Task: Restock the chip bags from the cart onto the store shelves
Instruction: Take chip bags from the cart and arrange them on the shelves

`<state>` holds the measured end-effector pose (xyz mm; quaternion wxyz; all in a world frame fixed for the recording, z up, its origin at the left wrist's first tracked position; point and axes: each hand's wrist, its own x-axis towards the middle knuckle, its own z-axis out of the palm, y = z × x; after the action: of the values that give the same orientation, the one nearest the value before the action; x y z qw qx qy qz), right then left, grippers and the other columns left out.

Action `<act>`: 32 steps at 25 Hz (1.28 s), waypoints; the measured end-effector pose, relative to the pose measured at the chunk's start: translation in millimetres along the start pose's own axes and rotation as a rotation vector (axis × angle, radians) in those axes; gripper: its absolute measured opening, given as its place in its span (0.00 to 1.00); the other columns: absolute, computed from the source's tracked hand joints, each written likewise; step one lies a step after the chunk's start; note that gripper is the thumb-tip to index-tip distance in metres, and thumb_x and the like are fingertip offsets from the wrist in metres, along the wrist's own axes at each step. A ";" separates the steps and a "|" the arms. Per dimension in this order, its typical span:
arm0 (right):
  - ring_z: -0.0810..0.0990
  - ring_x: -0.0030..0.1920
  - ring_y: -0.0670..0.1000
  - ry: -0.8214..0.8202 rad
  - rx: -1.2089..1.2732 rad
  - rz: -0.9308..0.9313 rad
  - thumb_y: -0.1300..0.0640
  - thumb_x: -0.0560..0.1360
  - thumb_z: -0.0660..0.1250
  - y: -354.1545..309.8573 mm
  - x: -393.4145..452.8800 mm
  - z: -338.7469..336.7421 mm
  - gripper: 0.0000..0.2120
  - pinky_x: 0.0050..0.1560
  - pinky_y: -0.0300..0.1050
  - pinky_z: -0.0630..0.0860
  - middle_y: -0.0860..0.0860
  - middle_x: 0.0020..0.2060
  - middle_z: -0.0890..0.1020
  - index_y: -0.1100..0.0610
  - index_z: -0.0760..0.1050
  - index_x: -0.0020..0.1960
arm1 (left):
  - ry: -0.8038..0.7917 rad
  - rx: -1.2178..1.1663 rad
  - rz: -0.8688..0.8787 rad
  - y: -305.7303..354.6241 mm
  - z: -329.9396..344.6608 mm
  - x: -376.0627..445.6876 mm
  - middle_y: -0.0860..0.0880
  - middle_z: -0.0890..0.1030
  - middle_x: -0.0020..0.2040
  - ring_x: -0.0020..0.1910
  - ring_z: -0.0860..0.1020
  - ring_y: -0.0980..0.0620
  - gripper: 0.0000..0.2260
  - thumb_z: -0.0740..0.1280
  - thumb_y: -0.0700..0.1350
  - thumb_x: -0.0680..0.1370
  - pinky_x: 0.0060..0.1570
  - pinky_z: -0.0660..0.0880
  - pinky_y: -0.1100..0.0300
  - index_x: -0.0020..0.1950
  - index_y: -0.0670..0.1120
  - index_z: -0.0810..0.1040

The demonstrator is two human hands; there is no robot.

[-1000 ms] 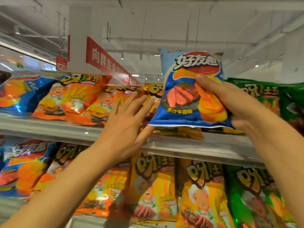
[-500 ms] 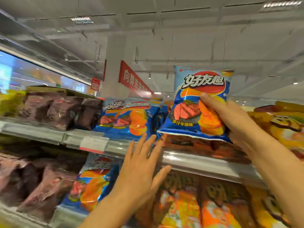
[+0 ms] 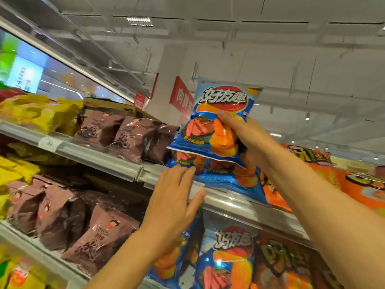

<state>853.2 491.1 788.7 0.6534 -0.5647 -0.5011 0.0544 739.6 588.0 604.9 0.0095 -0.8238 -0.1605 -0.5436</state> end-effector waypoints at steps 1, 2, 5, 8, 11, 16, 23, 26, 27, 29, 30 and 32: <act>0.86 0.36 0.45 0.005 0.000 0.031 0.50 0.75 0.75 7.2 7.7 14.4 0.14 0.32 0.37 0.79 0.50 0.42 0.88 0.56 0.80 0.57 | 0.021 -0.005 -0.006 -9.3 0.4 1.6 0.45 0.74 0.67 0.66 0.72 0.45 0.27 0.57 0.60 0.82 0.67 0.67 0.53 0.73 0.42 0.72; 0.84 0.32 0.43 0.014 0.001 0.054 0.53 0.76 0.75 14.3 14.5 27.1 0.10 0.29 0.35 0.77 0.49 0.37 0.87 0.56 0.80 0.54 | 0.026 -0.014 -0.008 -16.3 1.3 2.0 0.45 0.75 0.67 0.66 0.73 0.45 0.25 0.60 0.58 0.82 0.67 0.67 0.54 0.72 0.41 0.73; 0.82 0.32 0.45 0.070 -0.029 0.087 0.56 0.76 0.75 30.6 29.0 55.7 0.11 0.26 0.35 0.75 0.48 0.38 0.85 0.57 0.79 0.55 | 0.050 0.011 0.010 -21.9 8.6 -0.4 0.44 0.77 0.66 0.66 0.75 0.43 0.24 0.61 0.56 0.82 0.66 0.71 0.51 0.70 0.40 0.75; 0.81 0.39 0.47 0.121 -0.044 0.114 0.56 0.76 0.75 36.0 38.5 73.0 0.21 0.28 0.38 0.75 0.55 0.53 0.83 0.61 0.74 0.65 | 0.089 0.014 0.016 -18.4 14.5 -0.6 0.43 0.79 0.64 0.67 0.76 0.42 0.26 0.58 0.58 0.81 0.66 0.75 0.48 0.69 0.40 0.76; 0.83 0.47 0.53 0.130 0.098 0.146 0.59 0.77 0.74 39.7 39.1 88.8 0.24 0.33 0.41 0.79 0.58 0.60 0.83 0.63 0.72 0.69 | 0.115 0.018 0.010 -19.7 14.5 -0.5 0.44 0.79 0.65 0.68 0.76 0.44 0.26 0.57 0.58 0.81 0.65 0.75 0.49 0.69 0.41 0.76; 0.82 0.56 0.57 0.140 0.177 0.304 0.59 0.77 0.73 60.7 24.7 93.4 0.23 0.46 0.51 0.81 0.60 0.63 0.81 0.64 0.73 0.69 | 0.137 0.026 0.030 -19.0 10.4 -0.6 0.46 0.79 0.62 0.63 0.77 0.46 0.25 0.57 0.57 0.81 0.63 0.74 0.52 0.68 0.42 0.76; 0.78 0.65 0.59 0.150 -0.082 0.351 0.61 0.72 0.78 56.4 22.2 71.0 0.39 0.60 0.52 0.78 0.60 0.68 0.77 0.62 0.61 0.77 | 0.062 -0.029 0.010 -18.0 7.4 1.2 0.50 0.75 0.66 0.68 0.71 0.50 0.23 0.56 0.57 0.82 0.66 0.68 0.56 0.73 0.47 0.72; 0.65 0.76 0.63 0.275 -0.394 0.110 0.56 0.70 0.80 58.6 16.9 68.3 0.57 0.71 0.57 0.70 0.61 0.78 0.60 0.56 0.42 0.82 | 0.060 -0.023 -0.009 -16.5 7.1 0.8 0.50 0.75 0.65 0.67 0.72 0.50 0.23 0.57 0.57 0.83 0.66 0.69 0.55 0.73 0.47 0.72; 0.60 0.78 0.63 0.296 -0.534 -0.015 0.54 0.71 0.79 59.1 14.9 66.7 0.55 0.74 0.58 0.66 0.61 0.79 0.55 0.54 0.43 0.83 | 0.061 -0.021 -0.014 -16.3 7.5 0.6 0.49 0.75 0.66 0.68 0.72 0.50 0.22 0.57 0.57 0.83 0.66 0.69 0.55 0.72 0.46 0.72; 0.56 0.79 0.61 0.260 -0.886 -0.259 0.48 0.75 0.74 58.6 9.4 62.7 0.43 0.76 0.58 0.61 0.57 0.80 0.56 0.50 0.54 0.82 | 0.068 -0.012 -0.017 -15.7 9.1 0.8 0.48 0.76 0.66 0.68 0.72 0.49 0.22 0.59 0.56 0.83 0.66 0.70 0.54 0.72 0.45 0.73; 0.57 0.78 0.60 0.160 -1.074 -0.305 0.45 0.77 0.70 57.6 6.2 60.7 0.35 0.76 0.58 0.61 0.56 0.79 0.59 0.48 0.60 0.80 | 0.072 -0.009 -0.018 -15.2 9.7 0.9 0.47 0.76 0.66 0.68 0.73 0.48 0.22 0.60 0.56 0.83 0.66 0.71 0.53 0.71 0.44 0.74; 0.61 0.77 0.58 -0.094 -1.269 -0.222 0.41 0.80 0.64 51.5 1.4 57.8 0.29 0.75 0.60 0.62 0.55 0.78 0.64 0.48 0.66 0.78 | 0.076 -0.008 -0.025 -15.0 10.5 1.2 0.46 0.77 0.65 0.67 0.74 0.47 0.21 0.61 0.55 0.82 0.65 0.72 0.53 0.70 0.43 0.74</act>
<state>838.1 549.9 740.6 0.1718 -0.7832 -0.5193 -0.2956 745.3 604.4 599.3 0.0054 -0.8005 -0.1682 -0.5752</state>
